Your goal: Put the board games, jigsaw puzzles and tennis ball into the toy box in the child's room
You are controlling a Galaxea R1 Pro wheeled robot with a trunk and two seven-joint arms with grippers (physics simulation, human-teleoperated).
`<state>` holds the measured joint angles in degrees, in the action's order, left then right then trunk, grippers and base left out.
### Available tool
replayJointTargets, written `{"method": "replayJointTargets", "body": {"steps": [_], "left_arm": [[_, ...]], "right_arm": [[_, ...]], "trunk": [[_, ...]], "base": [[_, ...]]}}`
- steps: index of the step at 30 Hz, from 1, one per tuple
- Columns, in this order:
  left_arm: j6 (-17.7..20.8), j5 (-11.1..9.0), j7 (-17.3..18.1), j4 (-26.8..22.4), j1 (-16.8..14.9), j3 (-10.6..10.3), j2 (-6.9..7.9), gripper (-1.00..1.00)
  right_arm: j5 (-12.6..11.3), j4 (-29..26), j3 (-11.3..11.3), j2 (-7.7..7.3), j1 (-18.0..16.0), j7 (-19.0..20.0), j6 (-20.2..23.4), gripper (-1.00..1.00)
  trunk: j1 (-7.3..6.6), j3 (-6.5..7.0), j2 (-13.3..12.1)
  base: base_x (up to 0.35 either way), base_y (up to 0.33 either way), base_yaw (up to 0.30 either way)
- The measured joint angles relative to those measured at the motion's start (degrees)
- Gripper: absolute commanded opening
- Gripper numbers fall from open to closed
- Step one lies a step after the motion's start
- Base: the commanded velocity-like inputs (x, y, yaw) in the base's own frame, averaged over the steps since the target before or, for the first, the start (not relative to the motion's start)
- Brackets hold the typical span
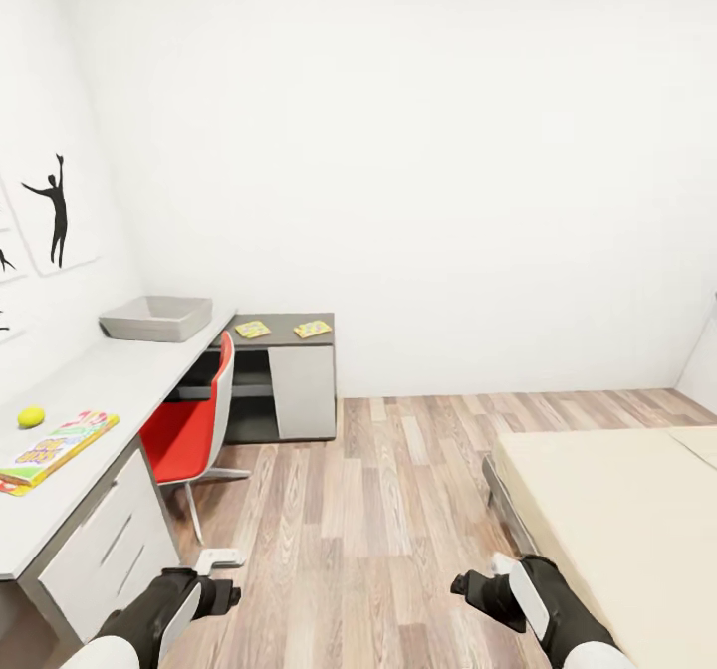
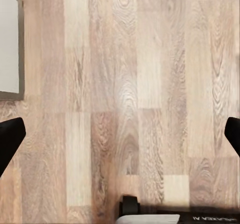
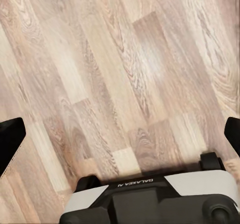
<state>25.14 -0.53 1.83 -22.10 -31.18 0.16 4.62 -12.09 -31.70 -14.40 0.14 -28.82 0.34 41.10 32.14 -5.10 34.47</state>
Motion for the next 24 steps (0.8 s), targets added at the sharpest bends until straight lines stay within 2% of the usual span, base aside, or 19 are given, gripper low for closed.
{"method": "replayJointTargets", "body": {"steps": [5,7,9,12,19,22,24], "left_arm": [[2.21,0.06,3.94,-1.26,-0.06,-0.03,0.09,1.00],[6.08,0.14,8.77,-5.31,-0.16,-0.07,1.07,1.00],[10.02,0.14,12.85,-9.16,-0.19,-0.07,2.08,1.00],[13.34,0.28,17.32,-12.50,-0.18,-0.18,3.18,1.00],[15.19,0.39,20.72,-14.67,-0.17,-0.35,3.87,1.00],[15.43,0.36,21.26,-14.99,-0.18,-0.21,4.02,1.00],[15.59,0.36,21.58,-15.25,-0.19,-0.07,4.28,1.00]], "right_arm": [[-0.26,-0.19,-0.54,-1.67,0.12,0.15,0.43,1.00],[-0.35,-0.51,-0.74,-2.54,0.25,0.25,0.91,1.00],[-0.42,-1.65,-0.75,-2.78,0.38,0.34,1.45,1.00],[-0.48,-4.82,-0.67,-2.86,0.50,0.41,2.07,1.00],[-0.65,-12.89,-0.67,-3.03,0.41,1.46,4.28,1.00],[-0.91,-15.51,-0.69,-3.09,0.61,3.49,5.25,1.00],[-0.85,-17.00,-0.72,-3.15,1.19,6.76,5.81,1.00]], "trunk": [[-1.10,0.90,-2.01],[-1.54,1.27,-2.81],[-1.98,1.63,-3.62],[-2.65,2.17,-4.82],[-4.19,3.43,-7.65],[-4.85,3.96,-8.84],[-5.28,4.29,-9.62]], "base": [[0.000,0.000,-0.280],[0.000,0.000,-0.280],[0.000,0.000,-0.280],[0.000,0.000,-0.280],[0.000,0.000,-0.280],[0.000,0.000,-0.280],[0.000,0.000,-0.280]]}}
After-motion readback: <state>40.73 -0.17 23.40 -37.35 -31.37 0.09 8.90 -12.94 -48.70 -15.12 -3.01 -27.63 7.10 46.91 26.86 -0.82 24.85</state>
